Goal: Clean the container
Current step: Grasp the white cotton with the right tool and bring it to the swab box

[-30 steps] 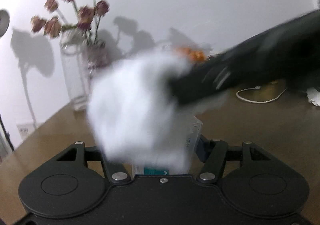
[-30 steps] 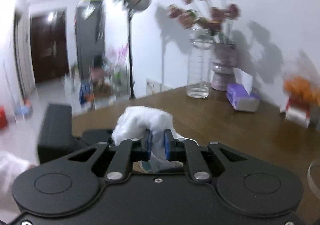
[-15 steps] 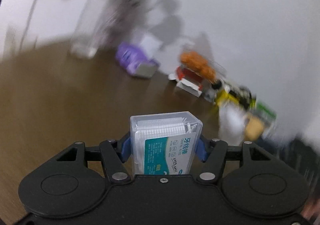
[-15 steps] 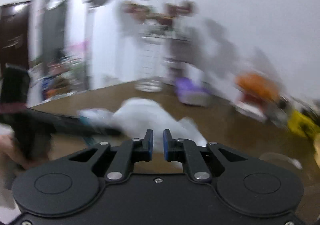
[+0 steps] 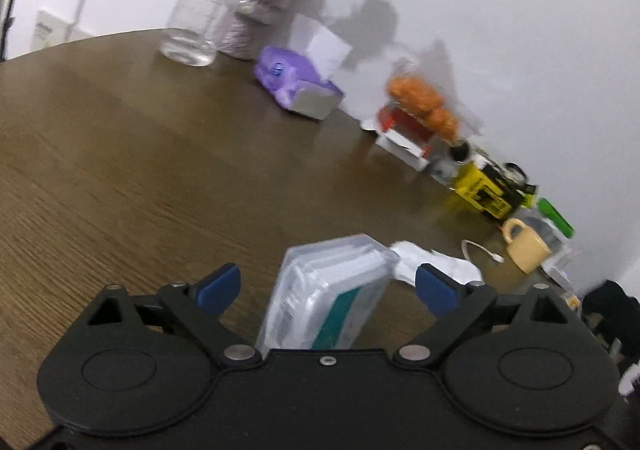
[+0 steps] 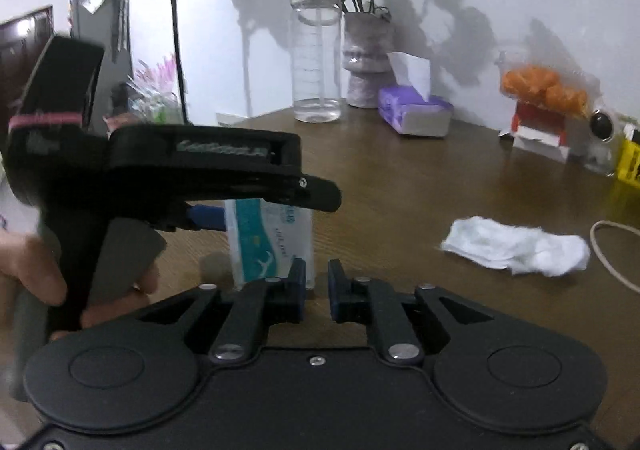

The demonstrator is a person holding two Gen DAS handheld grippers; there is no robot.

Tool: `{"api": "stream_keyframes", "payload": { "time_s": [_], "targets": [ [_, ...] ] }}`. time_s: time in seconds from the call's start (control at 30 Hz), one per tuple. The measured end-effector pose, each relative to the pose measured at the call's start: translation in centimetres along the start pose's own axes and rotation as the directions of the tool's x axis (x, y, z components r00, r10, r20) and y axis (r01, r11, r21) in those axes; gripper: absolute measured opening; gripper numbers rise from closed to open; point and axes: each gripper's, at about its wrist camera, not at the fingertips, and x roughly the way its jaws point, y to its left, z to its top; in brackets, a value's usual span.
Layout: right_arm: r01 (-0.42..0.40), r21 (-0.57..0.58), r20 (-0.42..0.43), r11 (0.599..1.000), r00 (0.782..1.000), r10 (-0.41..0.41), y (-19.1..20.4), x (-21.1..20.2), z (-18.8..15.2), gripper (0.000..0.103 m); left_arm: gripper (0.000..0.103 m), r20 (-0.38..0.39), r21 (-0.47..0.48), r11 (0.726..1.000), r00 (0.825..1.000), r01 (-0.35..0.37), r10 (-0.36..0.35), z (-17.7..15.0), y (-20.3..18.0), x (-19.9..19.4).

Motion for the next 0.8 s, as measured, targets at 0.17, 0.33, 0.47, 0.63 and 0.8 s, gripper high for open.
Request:
{"api": "stream_keyframes", "payload": {
  "time_s": [0.17,0.33,0.47,0.63,0.8],
  "targets": [
    [0.014,0.011,0.009,1.000,1.000,-0.014,-0.2,1.2,-0.2,0.014,0.093,-0.008,0.102,0.994,1.000,0.030,-0.030,-1.0,-0.3,-0.9],
    [0.029,0.038,0.010,0.999,1.000,-0.029,-0.7,1.8,-0.6,0.014,0.061,-0.005,0.170,0.985,0.999,0.034,-0.033,-1.6,-0.3,-1.3],
    [0.150,0.045,0.016,0.988,0.988,-0.151,-3.2,0.6,-0.4,0.024,0.028,-0.018,0.186,0.983,1.000,0.005,-0.002,-1.7,-0.2,-0.7],
    [0.328,0.047,0.008,0.943,0.944,-0.329,-8.4,1.0,1.7,0.049,0.026,0.020,0.128,0.992,1.000,-0.016,0.014,-1.2,0.2,-1.3],
    [0.363,0.085,-0.081,0.928,0.931,-0.357,-11.6,4.6,3.3,0.051,0.025,0.177,0.256,0.961,0.983,-0.101,0.057,-1.3,-2.0,-3.7]
  ]
}}
